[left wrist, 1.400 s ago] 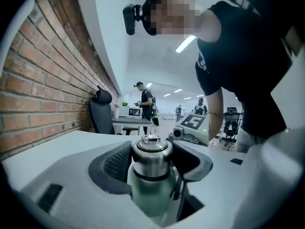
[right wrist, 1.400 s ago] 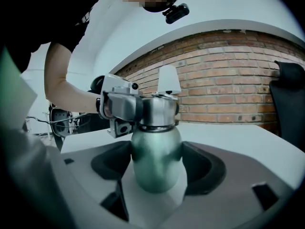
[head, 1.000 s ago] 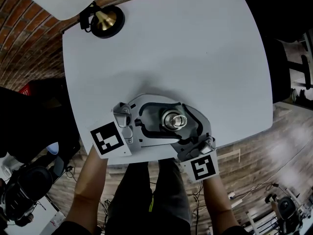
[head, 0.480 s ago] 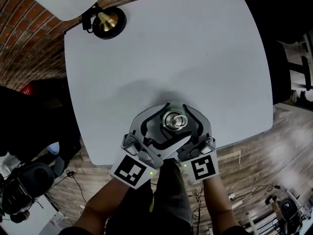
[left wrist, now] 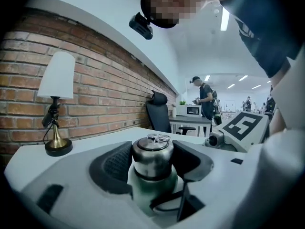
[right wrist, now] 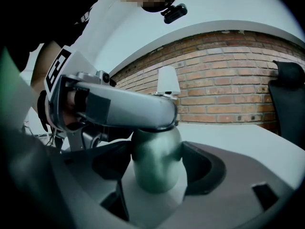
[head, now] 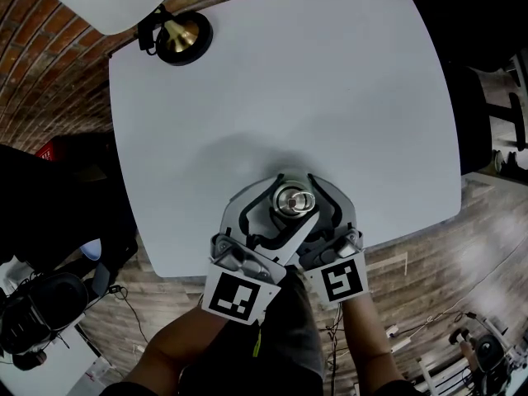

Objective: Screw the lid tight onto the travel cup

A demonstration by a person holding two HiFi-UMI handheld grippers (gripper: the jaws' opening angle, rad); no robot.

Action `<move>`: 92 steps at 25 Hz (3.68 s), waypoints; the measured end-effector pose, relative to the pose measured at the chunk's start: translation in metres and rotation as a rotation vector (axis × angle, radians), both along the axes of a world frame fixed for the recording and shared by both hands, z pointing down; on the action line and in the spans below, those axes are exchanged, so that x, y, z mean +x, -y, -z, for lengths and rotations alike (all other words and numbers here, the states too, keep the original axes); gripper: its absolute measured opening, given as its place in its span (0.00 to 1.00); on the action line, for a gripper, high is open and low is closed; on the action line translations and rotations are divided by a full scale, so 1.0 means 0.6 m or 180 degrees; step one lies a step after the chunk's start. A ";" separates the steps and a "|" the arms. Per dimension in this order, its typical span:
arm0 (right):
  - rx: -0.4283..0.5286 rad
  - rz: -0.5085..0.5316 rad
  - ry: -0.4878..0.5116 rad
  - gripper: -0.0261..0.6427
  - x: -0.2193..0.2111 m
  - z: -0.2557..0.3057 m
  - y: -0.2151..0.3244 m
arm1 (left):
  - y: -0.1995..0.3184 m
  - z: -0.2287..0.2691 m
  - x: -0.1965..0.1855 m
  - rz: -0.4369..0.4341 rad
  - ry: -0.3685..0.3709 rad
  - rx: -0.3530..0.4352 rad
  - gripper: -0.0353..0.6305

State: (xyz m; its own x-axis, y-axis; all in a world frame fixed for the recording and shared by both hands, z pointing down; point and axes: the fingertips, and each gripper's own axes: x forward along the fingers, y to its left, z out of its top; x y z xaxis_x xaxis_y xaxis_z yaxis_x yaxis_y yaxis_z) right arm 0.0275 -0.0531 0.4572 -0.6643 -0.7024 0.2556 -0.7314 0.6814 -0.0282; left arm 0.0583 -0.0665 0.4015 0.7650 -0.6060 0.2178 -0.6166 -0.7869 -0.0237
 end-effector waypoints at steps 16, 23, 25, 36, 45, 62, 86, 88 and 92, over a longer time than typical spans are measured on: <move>-0.0041 -0.0006 -0.0041 0.52 0.003 -0.001 -0.002 | -0.033 0.002 0.018 -0.2197 -0.0312 -0.0088 0.46; -0.0022 -0.0042 -0.0019 0.52 0.003 0.001 0.000 | -0.032 0.002 0.017 -0.2203 -0.0364 -0.0111 0.46; -0.0032 -0.0041 -0.0026 0.52 0.003 0.000 0.000 | -0.032 0.002 0.017 -0.2193 -0.0363 -0.0111 0.46; -0.0085 -0.0030 -0.0064 0.52 0.007 0.007 -0.011 | -0.027 0.010 0.014 -0.2025 -0.0415 -0.0035 0.56; -0.0183 -0.0257 -0.0298 0.52 0.045 0.030 -0.057 | -0.034 0.029 -0.024 -0.1727 -0.0397 -0.0046 0.56; -0.0119 -0.1095 -0.0306 0.08 0.094 0.161 -0.138 | -0.051 0.073 -0.125 -0.0628 -0.0397 -0.0317 0.21; 0.0421 -0.1664 0.0180 0.06 0.188 0.398 -0.193 | -0.061 0.343 -0.239 -0.0057 -0.0458 0.0427 0.09; 0.0487 -0.1675 0.0239 0.06 0.188 0.428 -0.191 | -0.062 0.372 -0.251 -0.0011 -0.0528 0.0496 0.09; 0.0668 -0.1682 0.0270 0.06 0.191 0.481 -0.186 | -0.065 0.415 -0.283 0.0110 -0.0645 0.0619 0.09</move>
State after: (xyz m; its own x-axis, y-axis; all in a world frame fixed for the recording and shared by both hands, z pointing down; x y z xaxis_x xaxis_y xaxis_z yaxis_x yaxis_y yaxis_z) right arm 0.1424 0.0584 0.1684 -0.2215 -0.9745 0.0360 -0.9752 0.2214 -0.0051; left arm -0.1113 -0.0275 0.1523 0.7592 -0.6480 -0.0605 -0.6506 -0.7580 -0.0458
